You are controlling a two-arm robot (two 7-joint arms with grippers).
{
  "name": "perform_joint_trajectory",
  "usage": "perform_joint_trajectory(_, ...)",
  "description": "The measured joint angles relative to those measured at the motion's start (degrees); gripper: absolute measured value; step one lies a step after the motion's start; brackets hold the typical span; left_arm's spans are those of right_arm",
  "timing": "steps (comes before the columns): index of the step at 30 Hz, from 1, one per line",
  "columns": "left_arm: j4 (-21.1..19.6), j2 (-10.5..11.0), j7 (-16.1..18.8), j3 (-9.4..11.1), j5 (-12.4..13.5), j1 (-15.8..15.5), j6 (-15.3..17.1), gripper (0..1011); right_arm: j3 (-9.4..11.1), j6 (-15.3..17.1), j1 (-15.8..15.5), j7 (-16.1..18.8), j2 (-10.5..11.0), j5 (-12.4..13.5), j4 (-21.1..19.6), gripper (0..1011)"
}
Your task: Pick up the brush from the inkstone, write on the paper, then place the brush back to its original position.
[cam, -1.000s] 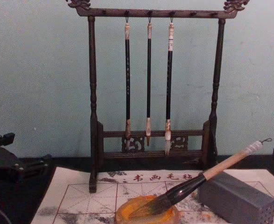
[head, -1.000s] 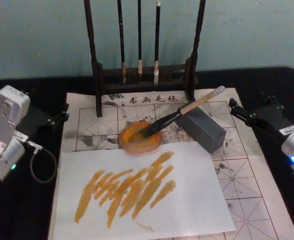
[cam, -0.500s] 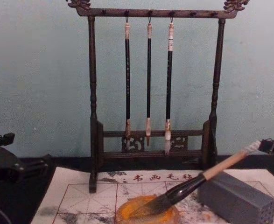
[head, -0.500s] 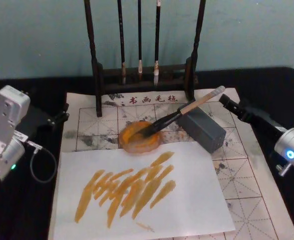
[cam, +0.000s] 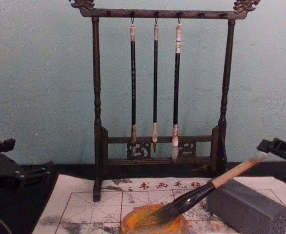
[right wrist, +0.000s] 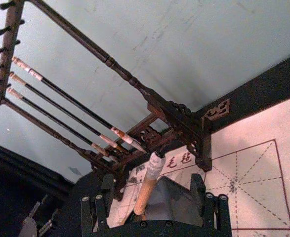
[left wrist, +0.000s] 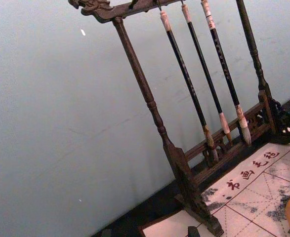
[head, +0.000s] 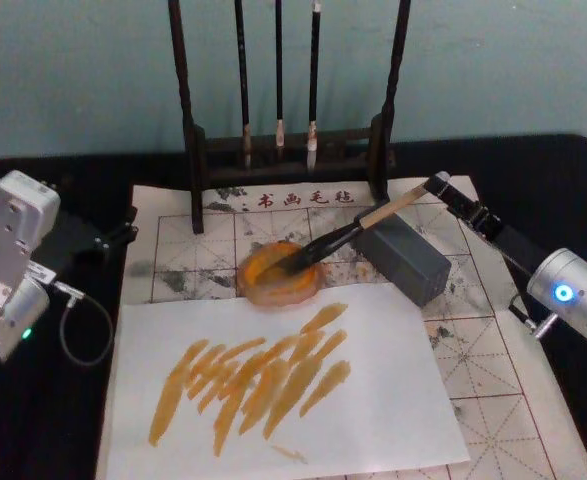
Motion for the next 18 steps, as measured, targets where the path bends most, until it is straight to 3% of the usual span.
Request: perform_joint_trajectory(18, 0.0, 0.0, 0.0, 0.0, 0.0, 0.0, 0.0, 1001, -2.0, -2.8, 4.3, 2.5, -2.8, 3.3, 7.3, 1000)
